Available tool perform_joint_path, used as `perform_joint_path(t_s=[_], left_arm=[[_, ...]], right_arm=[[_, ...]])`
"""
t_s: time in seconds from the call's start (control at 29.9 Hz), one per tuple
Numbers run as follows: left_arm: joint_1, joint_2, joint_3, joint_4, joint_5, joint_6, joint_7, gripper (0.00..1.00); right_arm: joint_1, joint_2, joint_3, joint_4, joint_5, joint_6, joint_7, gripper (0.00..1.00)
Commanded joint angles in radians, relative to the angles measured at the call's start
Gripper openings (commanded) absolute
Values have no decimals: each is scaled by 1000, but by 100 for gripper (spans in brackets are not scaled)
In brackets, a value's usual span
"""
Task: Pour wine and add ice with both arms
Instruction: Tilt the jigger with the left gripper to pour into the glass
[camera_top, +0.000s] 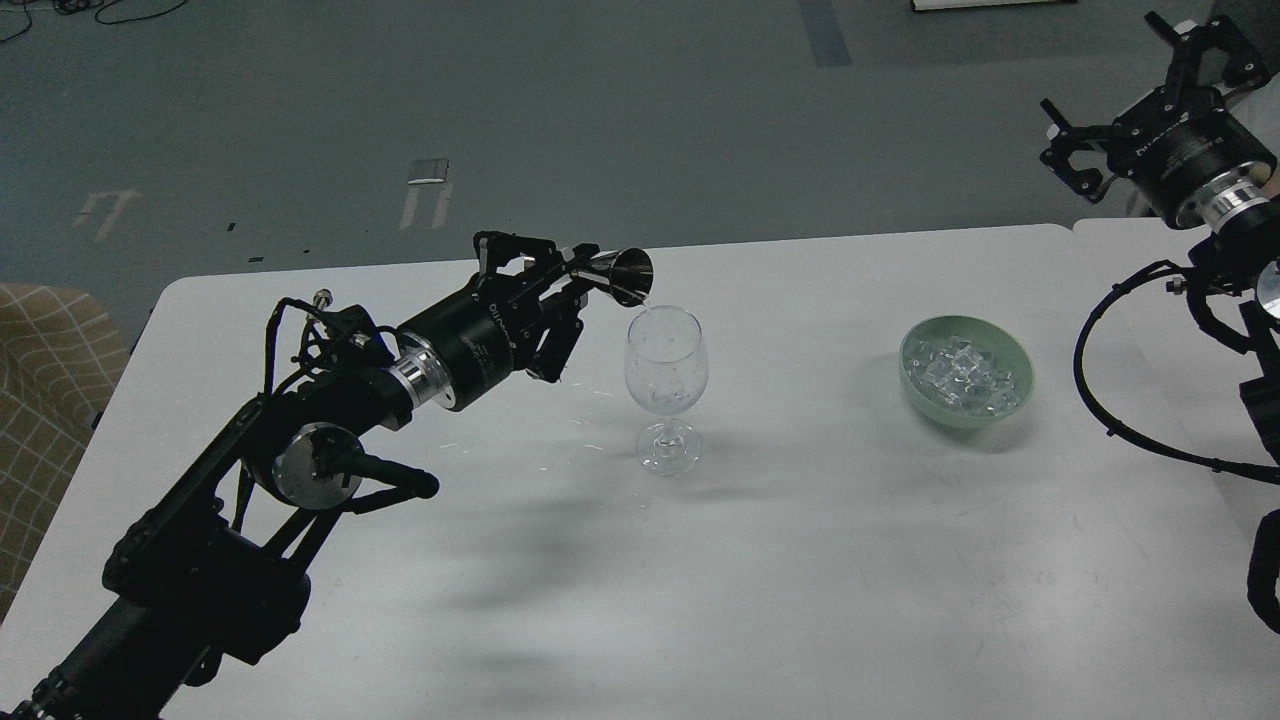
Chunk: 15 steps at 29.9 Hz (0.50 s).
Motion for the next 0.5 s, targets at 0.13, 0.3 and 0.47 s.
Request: perform_joint_path(t_s=[0.13,0.3,0.47], left_arm=[[-12,0,-1,-14,83,-23,-1,0],[-16,3,0,-29,152,-24,-1,0],[-21,0,-1,-38,225,-47,-1,0]], right_arm=[[2,-4,0,1,0,0,-1,100],[2,-4,0,1,0,0,1,100],[2,-4,0,1,0,0,-1,100]])
